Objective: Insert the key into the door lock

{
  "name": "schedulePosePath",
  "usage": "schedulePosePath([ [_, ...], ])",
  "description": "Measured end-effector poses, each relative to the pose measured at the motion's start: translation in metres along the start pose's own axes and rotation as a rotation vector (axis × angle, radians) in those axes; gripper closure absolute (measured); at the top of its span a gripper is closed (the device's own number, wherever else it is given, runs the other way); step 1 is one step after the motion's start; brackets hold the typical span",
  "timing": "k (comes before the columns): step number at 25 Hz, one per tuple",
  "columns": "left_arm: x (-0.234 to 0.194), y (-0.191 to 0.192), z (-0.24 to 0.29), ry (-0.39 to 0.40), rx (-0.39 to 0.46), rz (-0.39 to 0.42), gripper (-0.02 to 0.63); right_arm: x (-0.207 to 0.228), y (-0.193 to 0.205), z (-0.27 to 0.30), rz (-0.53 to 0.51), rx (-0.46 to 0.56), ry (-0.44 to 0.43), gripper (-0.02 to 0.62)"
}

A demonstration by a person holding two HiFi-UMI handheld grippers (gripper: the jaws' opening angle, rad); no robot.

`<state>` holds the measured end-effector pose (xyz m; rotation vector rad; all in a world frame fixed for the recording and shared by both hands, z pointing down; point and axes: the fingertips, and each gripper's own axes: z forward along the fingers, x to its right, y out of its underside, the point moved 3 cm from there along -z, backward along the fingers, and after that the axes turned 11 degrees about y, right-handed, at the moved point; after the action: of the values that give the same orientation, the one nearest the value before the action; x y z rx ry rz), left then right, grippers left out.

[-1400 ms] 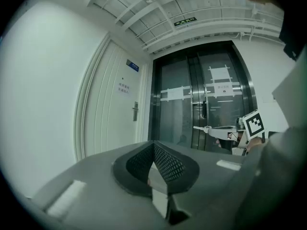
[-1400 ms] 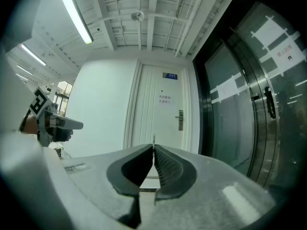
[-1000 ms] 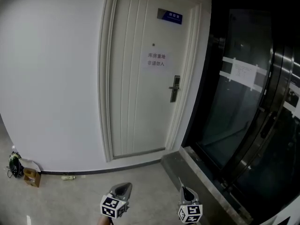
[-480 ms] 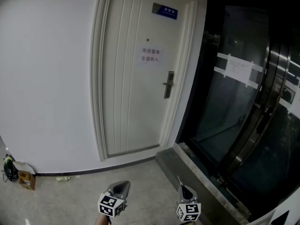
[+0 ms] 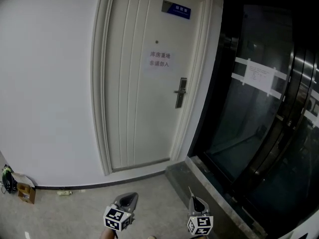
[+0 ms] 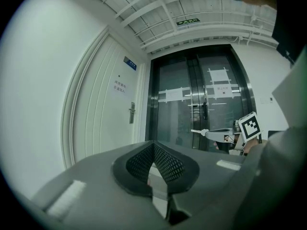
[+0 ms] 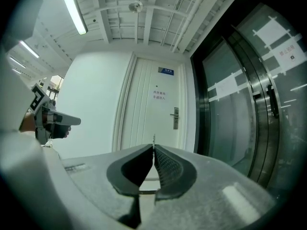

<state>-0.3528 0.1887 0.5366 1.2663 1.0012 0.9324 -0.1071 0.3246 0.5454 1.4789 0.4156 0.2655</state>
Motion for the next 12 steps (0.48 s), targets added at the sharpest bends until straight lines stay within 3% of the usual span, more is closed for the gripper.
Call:
schedulePosePath([
  [12,-0.042,-0.021,0.106,0.001,-0.006,0.027,0.604,0.052,-0.005,0.102,0.040,0.026,-0.004,0.584],
])
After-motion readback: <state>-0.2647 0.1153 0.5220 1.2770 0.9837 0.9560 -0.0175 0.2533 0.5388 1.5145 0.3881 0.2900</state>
